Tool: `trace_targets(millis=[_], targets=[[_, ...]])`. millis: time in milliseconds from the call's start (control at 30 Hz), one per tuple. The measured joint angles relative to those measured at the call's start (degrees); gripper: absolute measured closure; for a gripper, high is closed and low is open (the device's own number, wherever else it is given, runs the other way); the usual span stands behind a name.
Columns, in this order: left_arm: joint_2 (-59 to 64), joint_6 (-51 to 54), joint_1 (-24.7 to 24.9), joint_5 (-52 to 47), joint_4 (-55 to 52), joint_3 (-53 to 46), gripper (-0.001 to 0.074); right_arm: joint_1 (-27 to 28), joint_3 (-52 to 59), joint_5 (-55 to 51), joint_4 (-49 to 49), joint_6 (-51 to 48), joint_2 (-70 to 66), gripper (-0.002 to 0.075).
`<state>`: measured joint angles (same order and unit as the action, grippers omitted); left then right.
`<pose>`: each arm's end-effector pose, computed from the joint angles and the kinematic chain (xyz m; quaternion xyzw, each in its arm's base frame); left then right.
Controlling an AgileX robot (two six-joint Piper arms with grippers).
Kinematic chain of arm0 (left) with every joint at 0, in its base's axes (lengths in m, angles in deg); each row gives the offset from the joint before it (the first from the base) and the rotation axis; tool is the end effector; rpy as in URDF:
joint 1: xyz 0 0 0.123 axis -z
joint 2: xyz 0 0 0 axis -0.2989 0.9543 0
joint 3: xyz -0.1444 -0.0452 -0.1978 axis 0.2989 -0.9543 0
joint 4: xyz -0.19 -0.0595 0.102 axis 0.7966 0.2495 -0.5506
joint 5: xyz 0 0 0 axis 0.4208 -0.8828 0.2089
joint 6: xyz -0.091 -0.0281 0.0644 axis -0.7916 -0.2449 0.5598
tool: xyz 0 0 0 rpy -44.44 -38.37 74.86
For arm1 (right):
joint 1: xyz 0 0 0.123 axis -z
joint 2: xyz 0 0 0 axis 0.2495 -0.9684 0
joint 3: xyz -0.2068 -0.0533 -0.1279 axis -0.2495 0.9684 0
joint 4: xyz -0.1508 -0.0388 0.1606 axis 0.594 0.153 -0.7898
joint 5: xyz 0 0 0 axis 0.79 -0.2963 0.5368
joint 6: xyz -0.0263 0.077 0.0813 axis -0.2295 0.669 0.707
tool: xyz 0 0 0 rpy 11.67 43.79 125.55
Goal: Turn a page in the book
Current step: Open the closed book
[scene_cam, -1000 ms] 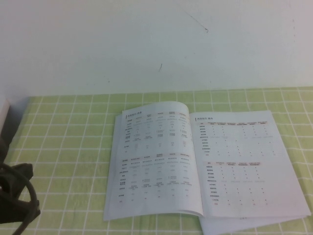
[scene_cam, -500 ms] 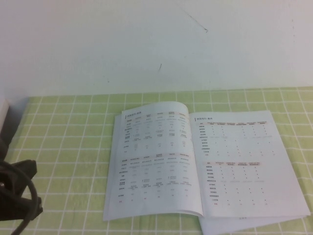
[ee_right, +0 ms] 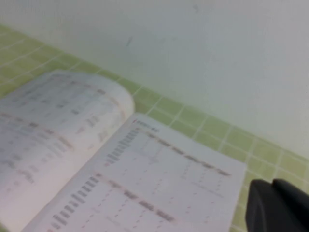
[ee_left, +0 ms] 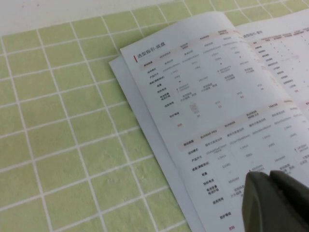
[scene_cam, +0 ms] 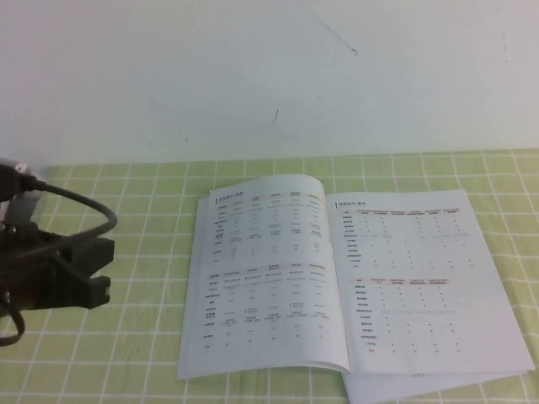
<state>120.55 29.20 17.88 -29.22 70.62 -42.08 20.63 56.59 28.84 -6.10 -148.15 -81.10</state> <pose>0.2136 -0.0494 0.2577 0.1321 0.8577 -0.1731 0.4657 0.1673 0.0268 0.2638 -0.2210 0.7805 0.0213 0.5844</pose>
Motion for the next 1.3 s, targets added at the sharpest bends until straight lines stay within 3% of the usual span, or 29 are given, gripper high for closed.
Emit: trace_targets(millis=[167,267,433,600,767,967,1167,1300], targets=[[4.67,4.59,0.13,1.12,6.15,1.31,0.0739,0.0,-6.58,-11.85,5.84,2.72,-6.41,0.0729],[8.4,9.48,2.9,2.5,11.04,2.35,0.0739,0.0,-10.41,-15.11,8.24,4.26,-9.42,0.0729],[15.82,14.49,14.06,7.01,14.44,6.68,0.0739,-0.77,-15.54,-19.26,15.11,10.74,-15.21,0.0729],[26.07,16.69,25.63,12.51,15.18,13.88,0.0739,-6.51,-20.28,-21.28,25.42,19.62,-20.92,0.0729],[36.81,18.21,30.88,13.83,15.61,22.23,0.0739,-11.65,-23.55,-20.78,36.01,28.43,-25.88,0.0729],[47.59,18.43,31.54,13.35,15.69,30.31,0.0739,-12.47,-23.93,-18.65,37.65,28.16,-30.69,0.0729],[52.87,17.99,31.54,13.35,15.31,31.26,0.0739,-12.57,-24.26,-17.05,37.65,33.8,-36.26,0.0727],[54.31,14.6,31.54,12.96,12.73,31.26,0.0739,-12.57,-24.49,-16.19,37.65,35.68,-40.53,0.0658]])
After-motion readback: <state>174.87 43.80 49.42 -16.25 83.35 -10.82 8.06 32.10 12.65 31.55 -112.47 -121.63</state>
